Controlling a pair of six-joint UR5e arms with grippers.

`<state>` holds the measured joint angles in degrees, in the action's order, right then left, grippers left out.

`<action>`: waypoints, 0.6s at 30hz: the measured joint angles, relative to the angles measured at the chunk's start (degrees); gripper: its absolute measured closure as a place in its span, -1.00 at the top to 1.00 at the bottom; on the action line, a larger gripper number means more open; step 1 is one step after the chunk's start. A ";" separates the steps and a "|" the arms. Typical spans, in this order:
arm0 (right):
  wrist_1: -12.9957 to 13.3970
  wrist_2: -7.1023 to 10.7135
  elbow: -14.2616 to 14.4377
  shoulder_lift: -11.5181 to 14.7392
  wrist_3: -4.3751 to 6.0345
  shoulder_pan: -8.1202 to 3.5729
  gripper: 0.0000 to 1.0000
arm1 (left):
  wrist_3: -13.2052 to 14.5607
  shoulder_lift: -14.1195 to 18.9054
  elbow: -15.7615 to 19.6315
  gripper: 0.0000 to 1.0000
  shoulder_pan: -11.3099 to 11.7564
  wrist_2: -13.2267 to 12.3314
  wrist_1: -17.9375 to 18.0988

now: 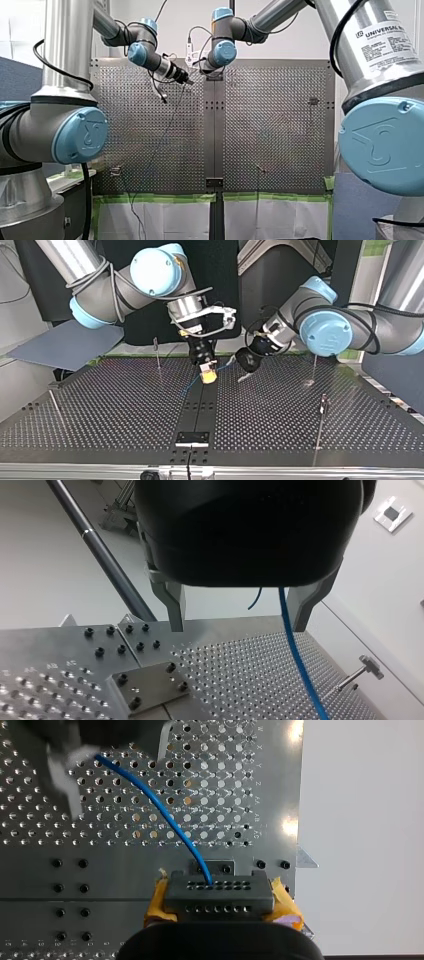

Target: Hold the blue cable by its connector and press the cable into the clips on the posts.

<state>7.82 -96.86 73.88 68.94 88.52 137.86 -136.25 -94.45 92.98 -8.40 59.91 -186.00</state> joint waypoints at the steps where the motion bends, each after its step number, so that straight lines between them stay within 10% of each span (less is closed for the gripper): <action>1: 0.00 0.03 0.00 0.00 0.00 0.03 -1.00 | -0.12 -0.18 -0.11 1.00 -0.16 -0.12 0.02; 18: 0.02 0.12 -0.01 0.02 0.00 0.22 -1.00 | 0.10 -5.45 -1.84 1.00 -2.49 -0.23 1.77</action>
<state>7.83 -96.73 73.87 68.96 88.52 138.09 -136.15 -99.90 91.14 -10.89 59.68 -184.23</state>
